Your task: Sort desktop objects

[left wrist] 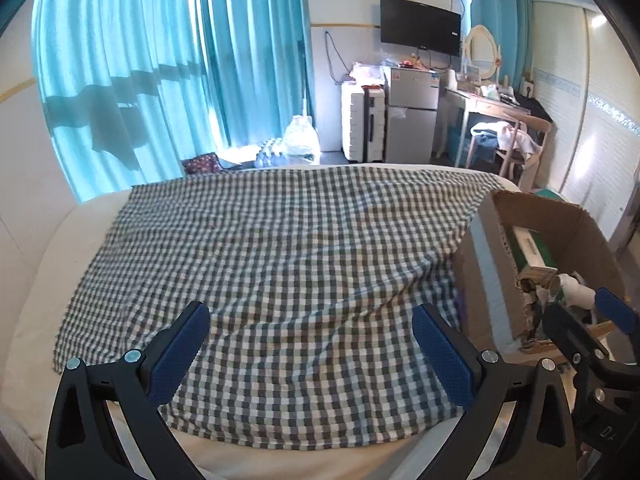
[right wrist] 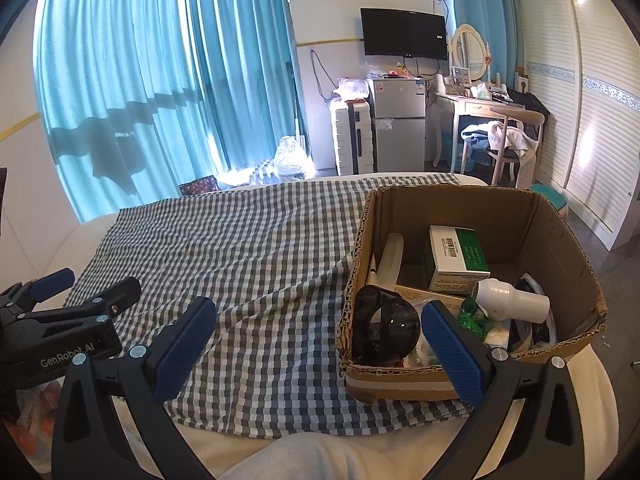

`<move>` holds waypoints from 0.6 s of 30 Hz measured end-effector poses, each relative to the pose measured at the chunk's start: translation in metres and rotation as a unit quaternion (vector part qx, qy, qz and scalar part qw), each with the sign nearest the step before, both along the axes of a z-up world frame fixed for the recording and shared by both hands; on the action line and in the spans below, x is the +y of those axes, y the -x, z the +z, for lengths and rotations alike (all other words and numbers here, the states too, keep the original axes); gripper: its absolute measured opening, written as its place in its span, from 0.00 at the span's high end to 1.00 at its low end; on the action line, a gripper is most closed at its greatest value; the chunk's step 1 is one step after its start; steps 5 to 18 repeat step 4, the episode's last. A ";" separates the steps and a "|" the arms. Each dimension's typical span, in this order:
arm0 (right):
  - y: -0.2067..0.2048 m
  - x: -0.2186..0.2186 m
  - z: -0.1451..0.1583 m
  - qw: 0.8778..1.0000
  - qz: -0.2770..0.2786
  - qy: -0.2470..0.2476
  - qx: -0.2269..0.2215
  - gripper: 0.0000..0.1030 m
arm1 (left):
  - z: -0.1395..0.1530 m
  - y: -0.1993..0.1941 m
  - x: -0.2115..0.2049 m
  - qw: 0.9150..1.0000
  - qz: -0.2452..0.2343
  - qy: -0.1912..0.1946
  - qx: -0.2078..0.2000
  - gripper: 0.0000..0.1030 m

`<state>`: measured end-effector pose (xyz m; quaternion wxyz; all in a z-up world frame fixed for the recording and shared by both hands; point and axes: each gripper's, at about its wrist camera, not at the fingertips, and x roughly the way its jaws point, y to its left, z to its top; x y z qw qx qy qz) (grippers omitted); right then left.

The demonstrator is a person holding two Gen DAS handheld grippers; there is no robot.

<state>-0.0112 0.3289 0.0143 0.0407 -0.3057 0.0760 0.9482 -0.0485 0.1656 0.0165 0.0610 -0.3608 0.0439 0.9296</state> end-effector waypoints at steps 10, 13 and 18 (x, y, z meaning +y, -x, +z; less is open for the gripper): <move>0.000 0.000 -0.002 1.000 -0.002 0.004 -0.001 0.00 | -0.002 0.002 -0.004 1.000 0.005 -0.021 -0.014 0.00; 0.000 0.000 -0.002 1.000 -0.002 0.004 -0.001 0.00 | -0.002 0.002 -0.004 1.000 0.005 -0.021 -0.014 0.00; 0.000 0.000 -0.002 1.000 -0.002 0.004 -0.001 0.00 | -0.002 0.002 -0.004 1.000 0.005 -0.021 -0.014 0.00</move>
